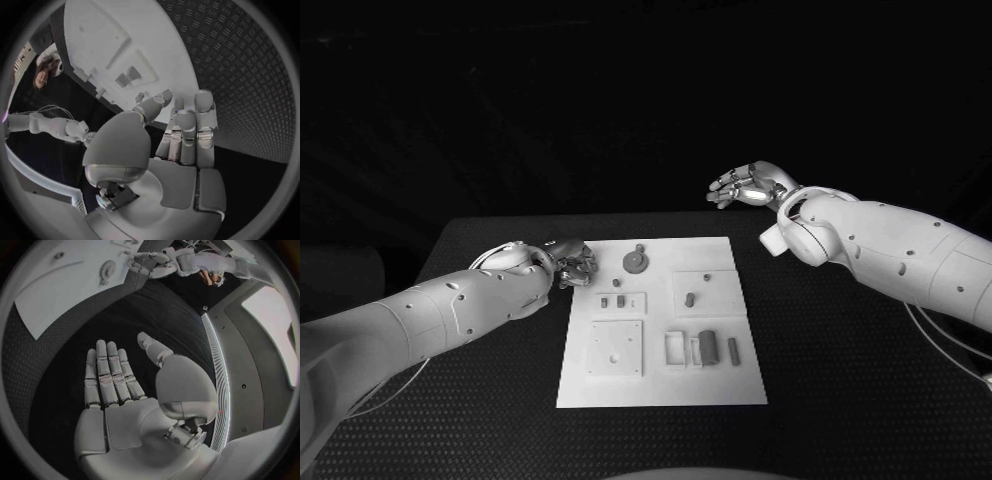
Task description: Assemble the parts on the task board
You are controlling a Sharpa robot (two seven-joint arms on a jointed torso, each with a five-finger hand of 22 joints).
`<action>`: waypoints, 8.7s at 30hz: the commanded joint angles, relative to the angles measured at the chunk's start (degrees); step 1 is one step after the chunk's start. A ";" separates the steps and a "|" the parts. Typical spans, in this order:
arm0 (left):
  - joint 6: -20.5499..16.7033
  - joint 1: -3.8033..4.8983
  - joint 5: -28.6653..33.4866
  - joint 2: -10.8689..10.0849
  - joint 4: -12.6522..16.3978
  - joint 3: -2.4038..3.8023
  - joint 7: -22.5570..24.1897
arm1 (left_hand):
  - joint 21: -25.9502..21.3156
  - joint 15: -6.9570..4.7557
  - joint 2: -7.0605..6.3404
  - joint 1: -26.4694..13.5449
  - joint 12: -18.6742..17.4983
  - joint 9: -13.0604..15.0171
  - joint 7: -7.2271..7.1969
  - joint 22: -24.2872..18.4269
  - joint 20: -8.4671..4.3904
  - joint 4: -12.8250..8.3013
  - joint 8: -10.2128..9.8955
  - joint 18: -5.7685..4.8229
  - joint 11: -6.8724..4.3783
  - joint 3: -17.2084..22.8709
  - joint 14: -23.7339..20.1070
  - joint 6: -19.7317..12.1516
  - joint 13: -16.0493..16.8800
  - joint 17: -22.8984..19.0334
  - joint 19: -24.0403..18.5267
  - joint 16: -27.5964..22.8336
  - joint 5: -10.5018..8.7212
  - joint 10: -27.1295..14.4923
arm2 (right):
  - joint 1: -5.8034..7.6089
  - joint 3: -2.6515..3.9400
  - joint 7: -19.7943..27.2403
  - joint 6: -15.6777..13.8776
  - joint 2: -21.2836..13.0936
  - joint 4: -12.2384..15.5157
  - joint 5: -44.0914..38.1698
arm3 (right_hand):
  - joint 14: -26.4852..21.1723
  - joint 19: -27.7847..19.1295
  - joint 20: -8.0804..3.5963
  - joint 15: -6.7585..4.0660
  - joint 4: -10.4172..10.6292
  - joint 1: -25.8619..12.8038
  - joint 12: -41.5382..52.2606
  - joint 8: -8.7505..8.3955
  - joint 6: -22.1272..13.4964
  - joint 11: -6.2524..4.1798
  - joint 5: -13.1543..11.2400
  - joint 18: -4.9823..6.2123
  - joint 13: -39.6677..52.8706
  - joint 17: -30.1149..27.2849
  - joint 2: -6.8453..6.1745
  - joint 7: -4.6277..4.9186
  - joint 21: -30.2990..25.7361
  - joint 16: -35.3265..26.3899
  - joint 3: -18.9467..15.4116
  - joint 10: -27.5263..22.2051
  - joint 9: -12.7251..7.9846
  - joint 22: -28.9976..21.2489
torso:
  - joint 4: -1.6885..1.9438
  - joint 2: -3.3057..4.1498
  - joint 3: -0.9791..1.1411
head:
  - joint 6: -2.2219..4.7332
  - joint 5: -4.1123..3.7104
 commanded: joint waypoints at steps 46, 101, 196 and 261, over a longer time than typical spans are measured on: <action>-2.20 4.14 53.87 -14.14 20.78 1.73 13.93 | -21.71 4.97 0.77 -6.03 -0.18 0.57 1.29 -11.08 5.20 0.18 5.81 -1.68 2.51 -2.44 -16.35 3.39 1.98 -11.53 -20.29 -31.56 -2.60 -0.08 | -4.50 -5.38 -10.42 1.42 0.80 4.30 -54.68 | 17.02 20.82 -4.46 -7.60 -0.94 2.61 -10.60 2.08 4.21 -2.49 0.14 1.65 0.07 7.14 -2.52 -0.99 3.56 8.49 1.45 11.64 1.50 2.41 | 0.02 0.09 -0.09 | 2.42 -3.11; -3.10 4.13 54.07 -13.92 20.72 1.75 12.64 | -22.31 4.73 0.61 -6.38 -0.08 0.13 1.98 -11.67 5.04 0.26 5.49 -1.56 3.12 -3.03 -15.34 1.73 1.25 -10.37 -19.22 -32.41 -2.45 -1.71 | -7.30 -8.29 -13.19 1.36 2.64 4.76 -62.36 | 12.90 18.28 -3.41 -6.43 -1.32 7.03 -15.83 3.47 12.47 -1.73 0.16 1.52 -1.23 7.90 0.19 -3.79 0.34 8.41 11.27 13.00 0.61 4.98 | -0.07 0.03 -0.03 | 1.24 -3.03; -2.68 4.12 54.24 -13.93 19.77 1.75 11.85 | -22.81 4.53 0.48 -6.56 -0.08 -0.01 2.17 -12.01 4.82 0.29 5.78 -1.65 3.30 -3.31 -14.76 1.01 0.99 -9.28 -18.49 -33.13 -2.36 -2.22 | -7.21 -7.01 -12.31 -3.58 1.29 6.11 -55.75 | 5.45 12.08 -2.03 -2.37 -0.75 7.67 -20.93 0.53 9.48 0.39 0.12 0.09 -3.19 7.18 -4.81 -2.22 -4.98 1.92 11.33 10.63 -0.45 10.20 | -0.05 0.04 -0.04 | 0.95 -3.08; -2.60 4.12 54.24 -13.96 19.63 1.75 11.52 | -23.19 4.54 0.31 -6.65 -0.05 -0.18 2.43 -12.17 4.79 0.31 5.78 -1.73 3.42 -3.49 -14.66 0.28 0.83 -8.65 -18.33 -33.67 -2.36 -2.54 | -7.32 -7.56 -12.81 -1.25 3.37 4.37 -57.44 | 7.02 13.10 -2.32 -3.42 -0.34 7.66 -17.93 1.24 11.40 -1.98 0.13 0.51 3.49 8.35 -3.06 -2.98 -1.75 2.47 11.24 14.12 0.28 10.26 | -0.02 0.04 -0.06 | 0.23 -3.29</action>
